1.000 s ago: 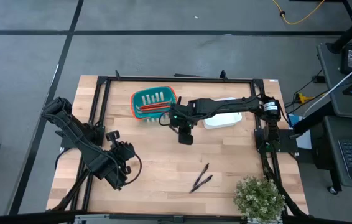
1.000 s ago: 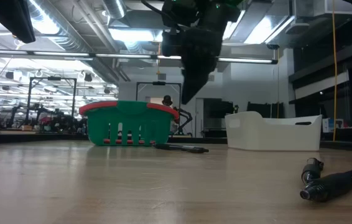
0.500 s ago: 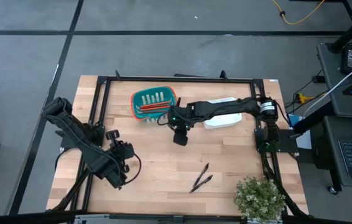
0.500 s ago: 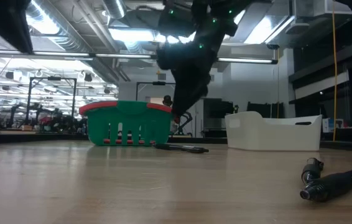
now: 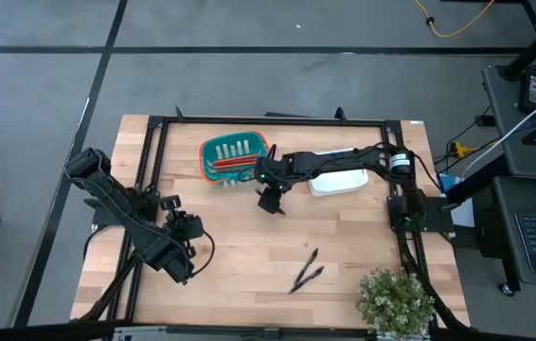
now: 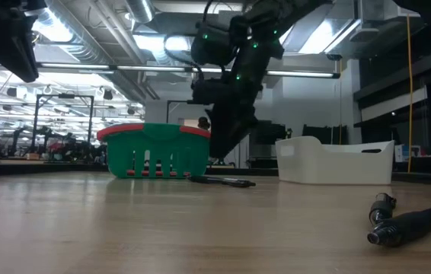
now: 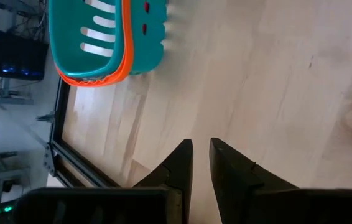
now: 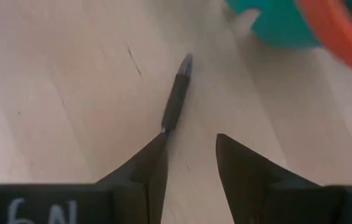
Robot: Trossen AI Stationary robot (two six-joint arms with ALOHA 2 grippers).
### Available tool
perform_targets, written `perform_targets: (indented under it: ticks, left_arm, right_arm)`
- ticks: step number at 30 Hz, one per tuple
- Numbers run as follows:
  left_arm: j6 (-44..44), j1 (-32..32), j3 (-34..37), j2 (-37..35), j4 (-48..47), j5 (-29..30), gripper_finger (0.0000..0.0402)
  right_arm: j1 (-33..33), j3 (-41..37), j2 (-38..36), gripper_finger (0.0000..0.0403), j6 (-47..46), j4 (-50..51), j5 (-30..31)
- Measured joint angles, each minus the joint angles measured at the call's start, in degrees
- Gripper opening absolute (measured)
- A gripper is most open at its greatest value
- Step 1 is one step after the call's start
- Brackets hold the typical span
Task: Sort pens & pencils
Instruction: Put the black pen into the white bin
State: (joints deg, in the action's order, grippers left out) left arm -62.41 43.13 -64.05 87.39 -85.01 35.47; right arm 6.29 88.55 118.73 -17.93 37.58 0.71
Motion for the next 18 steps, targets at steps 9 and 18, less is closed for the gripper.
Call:
perform_targets:
  ticks: [9, 18]
  left_arm:
    - [0.42, 0.00, 0.01, 0.00, -0.25, 0.37, 0.0050]
    - [1.09, 0.00, 0.02, 0.00, 0.12, 0.46, 0.0050]
  right_arm:
    - [0.30, 0.00, 3.81, 0.0136, -0.24, 0.12, -0.30]
    - [0.30, 0.00, 3.99, 0.0136, -0.28, 0.17, -0.43]
